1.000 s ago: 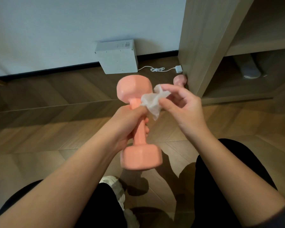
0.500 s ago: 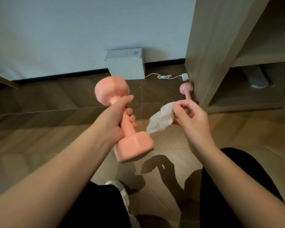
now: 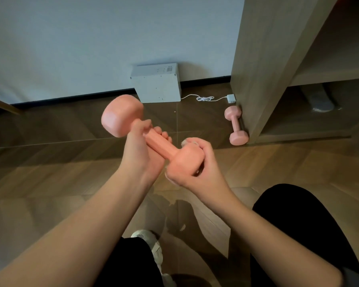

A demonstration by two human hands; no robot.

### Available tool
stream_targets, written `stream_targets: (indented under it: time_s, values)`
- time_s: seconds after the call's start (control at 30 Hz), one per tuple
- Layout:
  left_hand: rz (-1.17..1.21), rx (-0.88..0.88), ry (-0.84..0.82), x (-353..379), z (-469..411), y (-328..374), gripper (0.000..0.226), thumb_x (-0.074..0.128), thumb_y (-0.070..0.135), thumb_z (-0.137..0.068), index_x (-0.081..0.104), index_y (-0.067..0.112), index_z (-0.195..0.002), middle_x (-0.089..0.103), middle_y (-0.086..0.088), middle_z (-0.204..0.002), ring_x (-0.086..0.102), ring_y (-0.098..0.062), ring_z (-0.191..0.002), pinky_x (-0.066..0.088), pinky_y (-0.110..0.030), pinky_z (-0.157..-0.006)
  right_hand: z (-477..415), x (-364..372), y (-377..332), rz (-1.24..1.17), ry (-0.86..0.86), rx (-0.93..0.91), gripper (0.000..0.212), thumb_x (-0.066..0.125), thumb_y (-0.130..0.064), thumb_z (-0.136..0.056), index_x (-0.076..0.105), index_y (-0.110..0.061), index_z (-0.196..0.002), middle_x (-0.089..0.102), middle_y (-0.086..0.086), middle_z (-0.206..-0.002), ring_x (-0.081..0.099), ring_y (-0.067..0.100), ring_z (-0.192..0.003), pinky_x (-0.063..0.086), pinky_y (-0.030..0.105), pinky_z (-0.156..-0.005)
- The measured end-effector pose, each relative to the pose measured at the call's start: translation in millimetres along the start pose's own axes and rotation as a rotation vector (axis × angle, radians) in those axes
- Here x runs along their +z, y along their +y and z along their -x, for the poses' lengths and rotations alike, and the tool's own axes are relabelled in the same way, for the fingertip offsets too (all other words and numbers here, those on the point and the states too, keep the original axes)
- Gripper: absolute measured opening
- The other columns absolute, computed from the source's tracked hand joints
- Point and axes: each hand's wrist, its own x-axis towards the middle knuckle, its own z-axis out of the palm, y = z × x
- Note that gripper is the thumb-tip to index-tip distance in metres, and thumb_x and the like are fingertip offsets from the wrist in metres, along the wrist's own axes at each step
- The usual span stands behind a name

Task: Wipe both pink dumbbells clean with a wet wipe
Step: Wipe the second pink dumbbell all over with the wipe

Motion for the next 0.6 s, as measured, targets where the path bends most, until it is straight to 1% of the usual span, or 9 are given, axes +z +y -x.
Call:
stream_targets:
  time_s: [0.07, 0.13, 0.2, 0.23, 0.3, 0.4, 0.5, 0.53, 0.6]
  values:
    - [-0.073, -0.01, -0.054, 2.8, -0.1, -1.0, 0.008, 0.043, 0.005, -0.093, 0.05, 0.008, -0.091, 0.058, -0.01, -0.083, 0.061, -0.022, -0.081, 0.05, -0.036, -0.083, -3.8, -6.8, 1.4, -0.093, 0.068, 0.06, 0.074, 0.088, -0.02, -0.064, 0.049, -0.029, -0.126, 0.054, -0.005, -0.12, 0.058, 0.011, -0.105, 0.057, 0.037, -0.085]
    - [-0.309, -0.073, -0.059, 3.7, -2.0, 2.0, 0.018, 0.037, -0.004, -0.091, 0.05, 0.001, -0.103, 0.06, -0.021, -0.105, 0.062, -0.028, -0.094, 0.052, -0.039, -0.086, -5.8, -18.3, 2.4, -0.187, 0.087, 0.148, 0.072, 0.085, -0.036, -0.058, 0.053, -0.03, -0.123, 0.056, -0.003, -0.118, 0.059, 0.016, -0.108, 0.057, 0.039, -0.086]
    - [-0.88, -0.068, -0.065, 1.1, -0.4, 6.0, 0.02, 0.039, -0.003, -0.091, 0.055, 0.001, -0.101, 0.064, -0.021, -0.107, 0.061, -0.023, -0.082, 0.053, -0.035, -0.077, -8.0, -30.8, 0.8, -0.214, 0.105, 0.179, 0.068, 0.085, -0.035, -0.061, 0.055, -0.027, -0.122, 0.058, -0.002, -0.115, 0.06, 0.017, -0.109, 0.056, 0.034, -0.084]
    - [-1.257, 0.046, -0.077, -2.4, 0.5, 6.4, 0.019, 0.043, 0.002, -0.091, 0.061, 0.005, -0.097, 0.069, -0.016, -0.101, 0.063, -0.02, -0.077, 0.055, -0.036, -0.076, -9.3, -36.2, -0.9, -0.199, 0.116, 0.184, 0.063, 0.085, -0.03, -0.067, 0.055, -0.026, -0.122, 0.058, -0.001, -0.115, 0.06, 0.017, -0.109, 0.055, 0.032, -0.082]
    - [-1.819, 0.456, -0.119, -12.6, 1.7, 3.6, 0.014, 0.053, 0.014, -0.088, 0.066, 0.015, -0.091, 0.07, -0.003, -0.088, 0.065, -0.02, -0.079, 0.055, -0.038, -0.075, -12.1, -43.6, -3.9, -0.145, 0.141, 0.199, 0.053, 0.08, -0.018, -0.077, 0.054, -0.021, -0.122, 0.059, 0.001, -0.115, 0.06, 0.018, -0.109, 0.056, 0.032, -0.08]
    - [-2.059, 0.947, -0.344, -17.3, -0.4, -7.8, 0.033, 0.065, 0.019, -0.077, 0.063, 0.021, -0.11, 0.058, 0.002, -0.112, 0.057, -0.019, -0.099, 0.048, -0.032, -0.079, -12.8, -49.5, -7.4, -0.06, 0.159, 0.223, 0.048, 0.077, -0.013, -0.078, 0.053, -0.021, -0.119, 0.059, -0.001, -0.111, 0.06, 0.013, -0.101, 0.057, 0.037, -0.081]
    - [-2.38, 0.904, -0.512, -18.0, -11.8, -20.0, 0.044, 0.067, 0.029, -0.079, 0.055, 0.025, -0.121, 0.055, 0.0, -0.123, 0.051, -0.021, -0.118, 0.031, -0.039, -0.107, -7.5, -48.4, -12.2, 0.037, 0.043, 0.227, 0.053, 0.079, -0.019, -0.076, 0.049, -0.03, -0.118, 0.054, -0.008, -0.112, 0.057, 0.013, -0.101, 0.058, 0.021, -0.068]
    - [-2.452, 0.821, -0.486, -17.0, -12.5, -23.6, 0.036, 0.063, 0.032, -0.082, 0.054, 0.026, -0.117, 0.058, 0.001, -0.118, 0.054, -0.021, -0.115, 0.032, -0.039, -0.106, -5.9, -47.4, -13.4, 0.085, -0.007, 0.213, 0.057, 0.08, -0.019, -0.075, 0.048, -0.032, -0.12, 0.052, -0.01, -0.113, 0.057, 0.013, -0.103, 0.056, 0.019, -0.066]
    - [-2.492, 0.646, -0.415, -12.4, -10.7, -28.5, 0.019, 0.053, 0.031, -0.087, 0.055, 0.026, -0.105, 0.063, 0.002, -0.099, 0.061, -0.023, -0.097, 0.044, -0.036, -0.081, -4.1, -45.7, -14.2, 0.14, -0.074, 0.178, 0.061, 0.082, -0.018, -0.074, 0.048, -0.033, -0.123, 0.051, -0.012, -0.115, 0.057, 0.013, -0.103, 0.054, 0.018, -0.064]
